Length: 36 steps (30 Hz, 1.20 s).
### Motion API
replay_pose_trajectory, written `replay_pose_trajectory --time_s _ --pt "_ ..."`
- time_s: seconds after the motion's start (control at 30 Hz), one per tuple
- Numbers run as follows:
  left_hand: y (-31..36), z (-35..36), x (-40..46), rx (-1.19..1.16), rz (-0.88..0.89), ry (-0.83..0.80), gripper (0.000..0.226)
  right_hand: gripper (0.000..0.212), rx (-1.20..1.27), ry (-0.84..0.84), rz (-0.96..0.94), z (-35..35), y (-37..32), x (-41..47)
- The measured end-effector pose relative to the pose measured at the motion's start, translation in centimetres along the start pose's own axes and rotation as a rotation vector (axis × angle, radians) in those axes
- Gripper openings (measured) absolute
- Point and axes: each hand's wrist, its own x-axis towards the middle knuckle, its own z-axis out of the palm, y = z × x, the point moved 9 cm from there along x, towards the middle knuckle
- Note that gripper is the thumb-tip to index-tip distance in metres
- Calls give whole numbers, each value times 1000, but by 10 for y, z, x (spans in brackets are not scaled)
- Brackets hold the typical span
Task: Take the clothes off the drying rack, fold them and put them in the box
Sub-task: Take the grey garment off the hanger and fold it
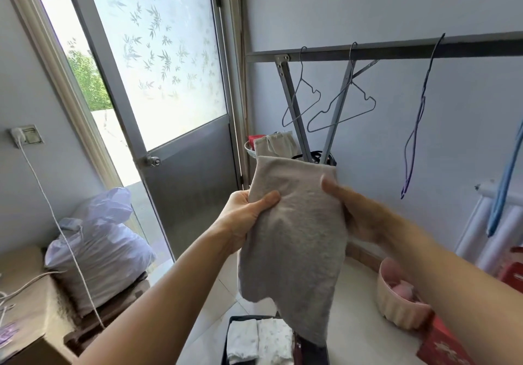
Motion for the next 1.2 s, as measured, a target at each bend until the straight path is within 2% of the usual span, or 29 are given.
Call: replay_pose_trajectory --time_s 0.07,0.13,0.2,0.3,0.37,0.43,0.63,0.77,0.83,0.97,1.03,1.1,1.2 --pt "1 -2 1 -32 14 41 36 57 -115 24 26 -2 16 -3" --pt "-1 -6 2 -70 -9 67 37 32 -145 161 -2 -13 18 0" --pt "-5 -4 0 -123 -54 7 35 15 -123 270 -34 -22 12 1" --pt "-3 4 -5 -62 -69 -138 42 10 -48 336 -58 -28 2 3" --pt "-1 0 -3 -10 -46 -118 43 5 -53 349 -57 -28 -2 3" --pt "3 -5 1 6 4 -57 32 1 -53 374 -37 -30 -2 1" --pt "0 -33 9 145 91 201 32 10 47 447 -35 -33 5 0" --pt "-5 -37 5 122 70 244 32 10 42 445 -55 -32 3 -1" --pt "-7 -31 5 72 49 178 42 9 39 442 -58 -32 2 -1" --pt "-10 -2 1 56 -2 -164 88 8 1 434 -55 -35 -1 5" --pt "-7 7 -4 30 28 -234 81 8 -37 451 -40 -38 1 7" --pt "0 8 -5 35 86 -177 59 17 -65 476 -25 -40 4 10" --pt "8 4 -5 138 196 -96 47 58 -51 507 -37 -47 8 15"
